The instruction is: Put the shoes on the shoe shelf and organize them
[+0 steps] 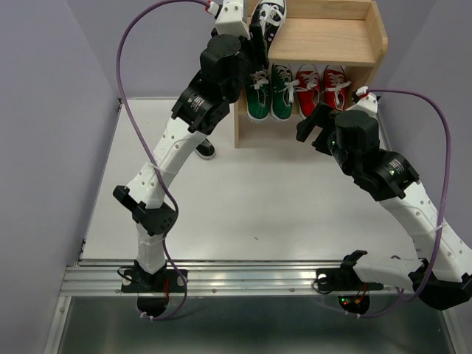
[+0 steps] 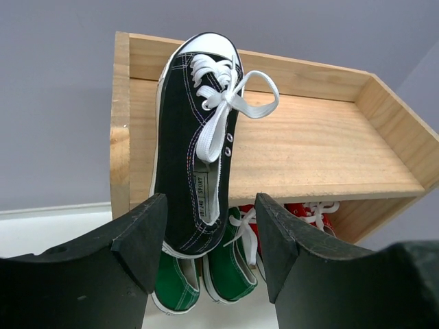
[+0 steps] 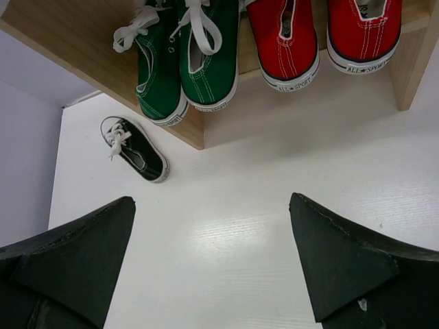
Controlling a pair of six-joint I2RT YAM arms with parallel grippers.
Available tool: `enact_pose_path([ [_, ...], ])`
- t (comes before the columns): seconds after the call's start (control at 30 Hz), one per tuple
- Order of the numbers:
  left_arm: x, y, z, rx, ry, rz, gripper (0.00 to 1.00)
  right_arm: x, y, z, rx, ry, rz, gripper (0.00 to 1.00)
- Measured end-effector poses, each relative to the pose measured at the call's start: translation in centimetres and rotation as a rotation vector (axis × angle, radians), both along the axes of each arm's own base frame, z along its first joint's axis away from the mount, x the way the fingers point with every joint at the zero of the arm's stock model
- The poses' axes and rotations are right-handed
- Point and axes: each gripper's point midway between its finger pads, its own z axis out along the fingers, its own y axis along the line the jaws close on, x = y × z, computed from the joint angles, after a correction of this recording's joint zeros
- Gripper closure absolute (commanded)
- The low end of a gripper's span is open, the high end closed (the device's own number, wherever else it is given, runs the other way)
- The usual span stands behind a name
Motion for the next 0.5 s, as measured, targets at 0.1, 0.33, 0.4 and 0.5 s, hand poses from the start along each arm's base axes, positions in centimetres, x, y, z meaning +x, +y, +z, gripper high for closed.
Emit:
enact_pose_path([
  [0.1,-0.1,0.1,0.2,-0.003,-0.003,0.001,0.35,0.0,0.0,-0.4,-0.005,0.008,0.000,0.00],
  [0.33,0.0,0.1,-0.2,0.003,0.007,0.001,0.33,0.0,0.1,-0.4,-0.004,0.008,0.003,0.00],
  [0.4,0.1,0.0,-0.6,0.009,0.015,0.001,0.32,0.0,0.1,-0.4,-0.004,0.008,0.003,0.00],
  [0.5,0.2,-0.2,-1.4,0.023,0.031,0.000,0.29,0.0,0.1,-0.4,-0.005,0.008,0.004,0.00],
])
